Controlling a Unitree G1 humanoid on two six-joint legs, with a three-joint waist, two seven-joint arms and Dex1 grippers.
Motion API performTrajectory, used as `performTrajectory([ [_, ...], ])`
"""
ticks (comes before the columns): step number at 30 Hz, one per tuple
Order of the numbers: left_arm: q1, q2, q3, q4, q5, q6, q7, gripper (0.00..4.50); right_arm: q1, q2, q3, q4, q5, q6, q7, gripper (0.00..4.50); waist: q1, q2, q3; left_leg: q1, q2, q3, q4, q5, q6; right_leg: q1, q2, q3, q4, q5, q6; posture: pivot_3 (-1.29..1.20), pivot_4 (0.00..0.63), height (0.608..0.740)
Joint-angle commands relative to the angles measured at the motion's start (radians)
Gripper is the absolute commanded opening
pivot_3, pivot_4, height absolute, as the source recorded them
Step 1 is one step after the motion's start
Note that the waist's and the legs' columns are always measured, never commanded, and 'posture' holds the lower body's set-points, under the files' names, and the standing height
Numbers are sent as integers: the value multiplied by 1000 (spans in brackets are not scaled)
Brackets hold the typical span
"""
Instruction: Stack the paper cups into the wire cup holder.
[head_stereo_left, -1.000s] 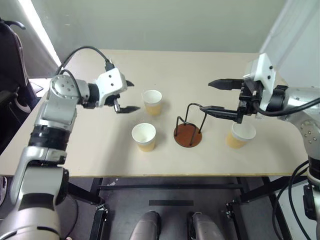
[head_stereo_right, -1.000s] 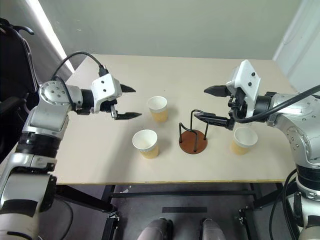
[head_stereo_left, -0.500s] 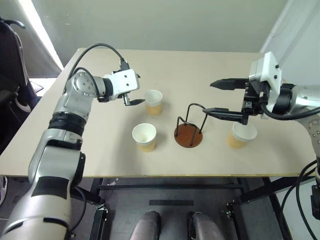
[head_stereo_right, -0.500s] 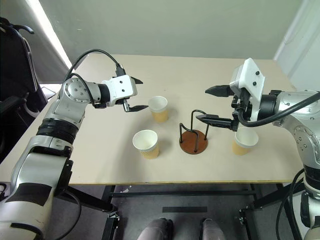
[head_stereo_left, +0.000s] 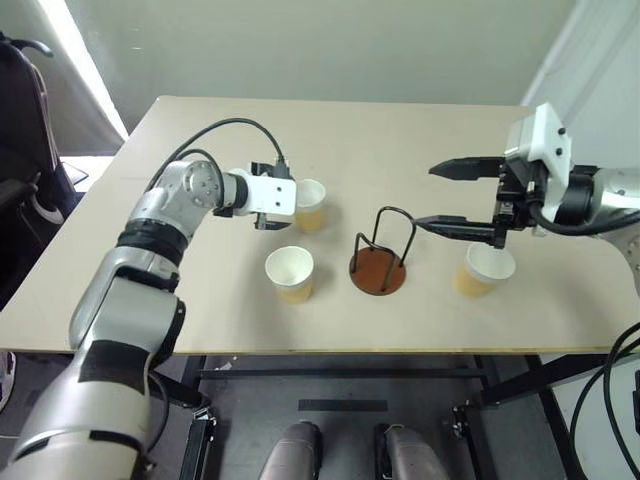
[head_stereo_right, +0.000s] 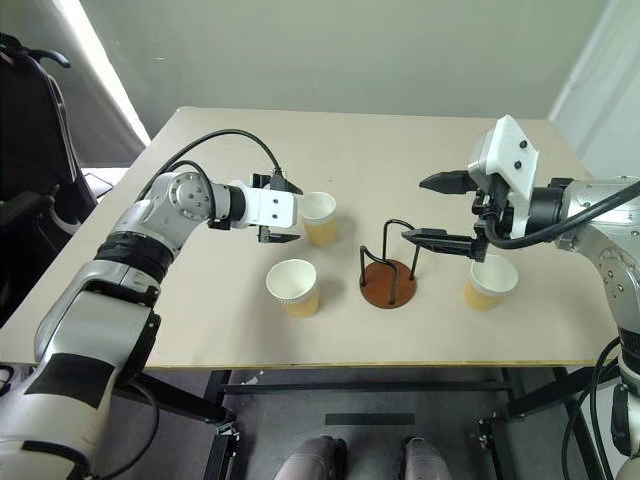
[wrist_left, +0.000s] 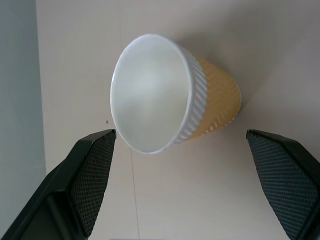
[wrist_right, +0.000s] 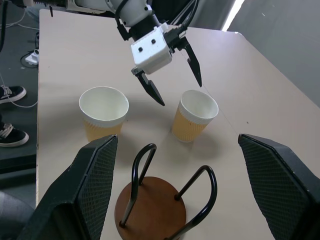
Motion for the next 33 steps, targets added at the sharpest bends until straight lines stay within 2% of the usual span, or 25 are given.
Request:
performTrajectory([
  [1, -44, -12, -3, 27, 24, -22, 45, 4500, -26, -18, -22, -16, 3, -19, 8, 3883, 0, 0, 0, 0, 0, 0, 0, 0, 0, 0, 0, 0, 0, 0, 0, 0, 150, 740],
  [10, -47, -30, -23, 69, 49, -41, 47, 4500, -17, -22, -22, -20, -7, -23, 2, 3883, 0, 0, 0, 0, 0, 1, 1, 0, -1, 0, 0, 0, 0, 0, 1, 0, 150, 740],
  [12, -44, -31, -27, 73, 51, -44, 34, 4122, -17, -20, -21, -18, -10, -24, 0, 3927, 0, 0, 0, 0, 0, 0, 1, 0, -1, 0, 0, 0, 0, 0, 1, 0, 150, 740],
  [14, -39, -31, -28, 74, 51, -47, 22, 3544, -16, -19, -22, -18, -12, -26, -2, 3927, 0, 0, 0, 0, 0, 0, 1, 0, -1, 0, 0, 0, 0, 0, 1, 0, 150, 740],
  [21, -36, -27, -27, 75, 52, -50, 9, 951, -8, -21, -25, -11, -21, -33, -3, 3927, 0, 0, 0, 0, 0, 1, 2, 0, -1, 0, 0, 0, 1, 0, 1, 0, 150, 740],
  [24, -40, -24, -22, 73, 47, -49, -5, 8, -3, -23, -27, -7, -22, -36, -2, 3927, 0, 0, 0, 0, 0, 1, 2, 0, -1, 0, 1, 0, 1, 0, 1, 0, 150, 740],
  [28, -51, -16, -9, 63, 31, -47, -40, 8, 3, -24, -35, -11, -14, -30, -3, 3927, 0, 0, 0, 0, 0, 1, 4, 0, 0, 0, 1, 0, 1, 0, 1, 0, 150, 740],
  [33, -75, -19, 66, 25, -90, 5, -200, 8, 8, -41, -34, 0, -22, -39, 10, 3927, 1, 0, 0, -2, 0, 0, 6, -1, 0, 0, 1, 0, 2, 0, 1, 0, 150, 740],
])
